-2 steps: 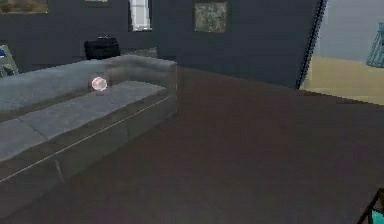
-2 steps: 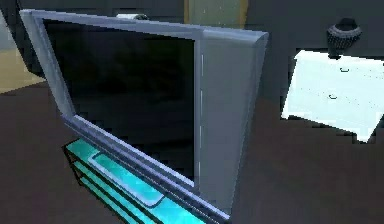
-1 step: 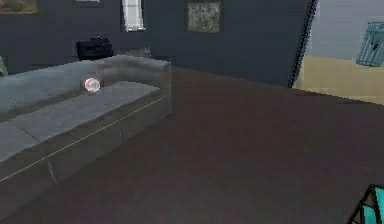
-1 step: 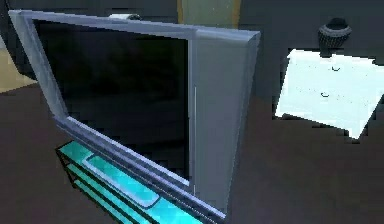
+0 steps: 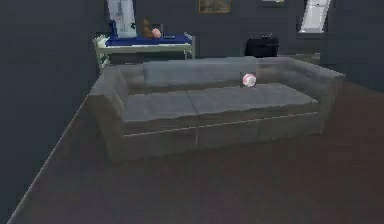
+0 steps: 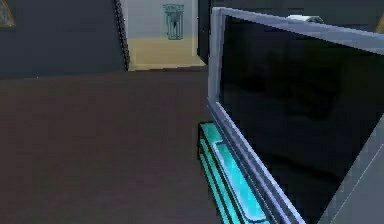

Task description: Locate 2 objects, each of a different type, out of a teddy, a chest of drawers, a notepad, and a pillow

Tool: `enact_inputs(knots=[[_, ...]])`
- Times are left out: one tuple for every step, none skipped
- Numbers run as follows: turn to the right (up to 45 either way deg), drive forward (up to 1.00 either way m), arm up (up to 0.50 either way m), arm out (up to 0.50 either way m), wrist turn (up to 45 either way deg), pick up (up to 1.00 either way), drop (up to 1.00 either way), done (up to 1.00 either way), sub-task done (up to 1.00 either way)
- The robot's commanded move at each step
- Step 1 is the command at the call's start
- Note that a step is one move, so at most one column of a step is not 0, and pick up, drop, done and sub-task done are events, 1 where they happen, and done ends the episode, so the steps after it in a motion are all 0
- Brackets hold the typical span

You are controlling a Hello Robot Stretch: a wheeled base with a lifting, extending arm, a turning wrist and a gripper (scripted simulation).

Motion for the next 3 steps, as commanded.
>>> enact_inputs(knots=[[-45.0, 0.0, 0.0, 0.0, 0.0, 0.0, 0.0, 0.0, 0.0], [-12.0, 0.0, 0.0, 0.0, 0.0, 0.0, 0.0, 0.0, 0.0], [0.0, 0.05, 0.0, 0.0, 0.0, 0.0, 0.0, 0.0, 0.0]])
